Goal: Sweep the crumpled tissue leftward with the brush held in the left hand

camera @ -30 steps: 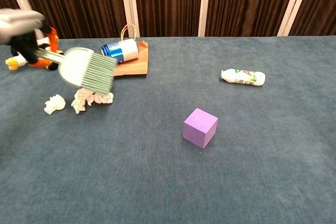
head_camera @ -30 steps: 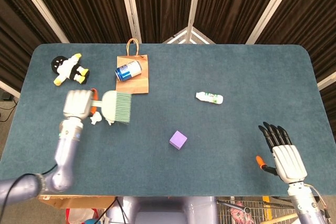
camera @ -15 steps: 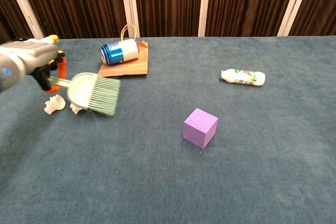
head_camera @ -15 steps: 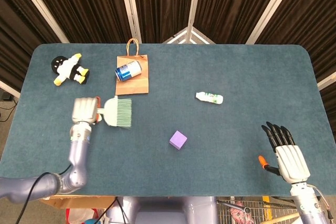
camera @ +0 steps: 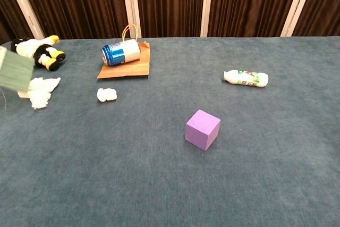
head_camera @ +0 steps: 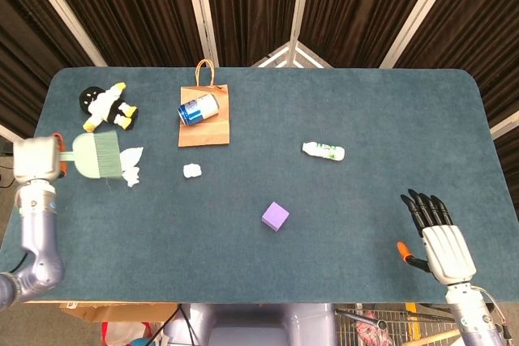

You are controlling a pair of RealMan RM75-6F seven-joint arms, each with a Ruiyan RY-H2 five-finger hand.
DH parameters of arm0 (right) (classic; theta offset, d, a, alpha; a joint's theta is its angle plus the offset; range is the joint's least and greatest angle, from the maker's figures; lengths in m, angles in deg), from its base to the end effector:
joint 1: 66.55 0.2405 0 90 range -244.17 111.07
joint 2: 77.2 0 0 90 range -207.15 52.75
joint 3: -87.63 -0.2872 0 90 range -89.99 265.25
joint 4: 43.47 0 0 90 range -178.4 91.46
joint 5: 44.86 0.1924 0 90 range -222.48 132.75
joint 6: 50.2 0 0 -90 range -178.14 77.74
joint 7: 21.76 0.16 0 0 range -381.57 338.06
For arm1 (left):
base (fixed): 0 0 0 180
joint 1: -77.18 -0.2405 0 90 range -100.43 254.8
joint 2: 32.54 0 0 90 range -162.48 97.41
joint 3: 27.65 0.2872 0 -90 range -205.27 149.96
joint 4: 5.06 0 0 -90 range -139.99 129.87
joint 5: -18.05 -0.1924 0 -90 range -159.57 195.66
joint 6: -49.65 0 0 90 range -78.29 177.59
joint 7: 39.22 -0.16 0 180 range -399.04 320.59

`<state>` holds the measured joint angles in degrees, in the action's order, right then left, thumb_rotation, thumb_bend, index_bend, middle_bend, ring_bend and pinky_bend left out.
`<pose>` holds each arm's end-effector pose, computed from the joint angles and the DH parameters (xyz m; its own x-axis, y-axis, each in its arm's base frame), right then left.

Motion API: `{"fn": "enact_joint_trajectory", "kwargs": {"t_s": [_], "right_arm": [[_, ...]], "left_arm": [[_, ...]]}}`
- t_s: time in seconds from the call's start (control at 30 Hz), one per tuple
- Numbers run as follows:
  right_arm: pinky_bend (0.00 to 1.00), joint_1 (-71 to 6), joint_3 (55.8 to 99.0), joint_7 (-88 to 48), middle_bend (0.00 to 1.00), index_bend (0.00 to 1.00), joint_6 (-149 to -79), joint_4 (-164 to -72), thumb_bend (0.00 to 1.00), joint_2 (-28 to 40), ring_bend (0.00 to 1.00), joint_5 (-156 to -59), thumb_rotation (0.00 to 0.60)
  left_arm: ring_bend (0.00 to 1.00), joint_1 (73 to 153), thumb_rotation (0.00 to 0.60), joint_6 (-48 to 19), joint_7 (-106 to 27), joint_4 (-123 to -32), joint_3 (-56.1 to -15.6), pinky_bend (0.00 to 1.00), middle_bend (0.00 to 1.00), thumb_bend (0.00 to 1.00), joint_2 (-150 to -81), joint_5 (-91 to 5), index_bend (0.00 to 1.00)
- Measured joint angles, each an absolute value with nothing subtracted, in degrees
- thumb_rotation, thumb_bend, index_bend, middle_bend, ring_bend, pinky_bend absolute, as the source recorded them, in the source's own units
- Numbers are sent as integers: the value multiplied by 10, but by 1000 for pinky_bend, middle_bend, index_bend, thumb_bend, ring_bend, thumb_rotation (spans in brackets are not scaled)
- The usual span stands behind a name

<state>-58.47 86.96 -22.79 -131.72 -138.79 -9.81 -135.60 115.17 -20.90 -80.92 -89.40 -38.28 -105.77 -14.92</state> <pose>-0.3008 -0.2051 0.1458 0.3295 -0.0902 0.9398 -0.9375 -0.1497 0.3143 -0.3024 0.3929 0.1629 0.6915 0.1642 0.7034 0.6502 0.2828 -0.7052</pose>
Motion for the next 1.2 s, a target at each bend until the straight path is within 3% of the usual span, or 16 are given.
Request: {"fn": "enact_joint_trajectory", "kwargs": {"t_s": [0.33, 0.63, 0.87, 1.2], "right_arm": [[0, -582, 869, -227, 0, 0, -1313, -1387, 345, -96, 0, -1355, 600], [0, -581, 868, -222, 0, 0, -1311, -1387, 344, -97, 0, -1354, 600], [0, -581, 869, -218, 0, 0, -1310, -1387, 344, -98, 0, -1354, 600], [0, -582, 869, -210, 0, 0, -1313, -1387, 344, -101, 0, -1356, 600]], "left_arm": [[1000, 1171, 600, -206, -775, -951, -418, 998, 1000, 766, -1080, -184, 823], [1000, 1214, 600, -213, -811, -942, -416, 998, 1000, 766, -1209, -190, 822], [1000, 1258, 600, -217, -866, -884, -423, 998, 1000, 766, -1306, -172, 822], [1000, 1251, 600, -216, -904, -852, -413, 998, 1000, 766, -1308, -130, 822]]}}
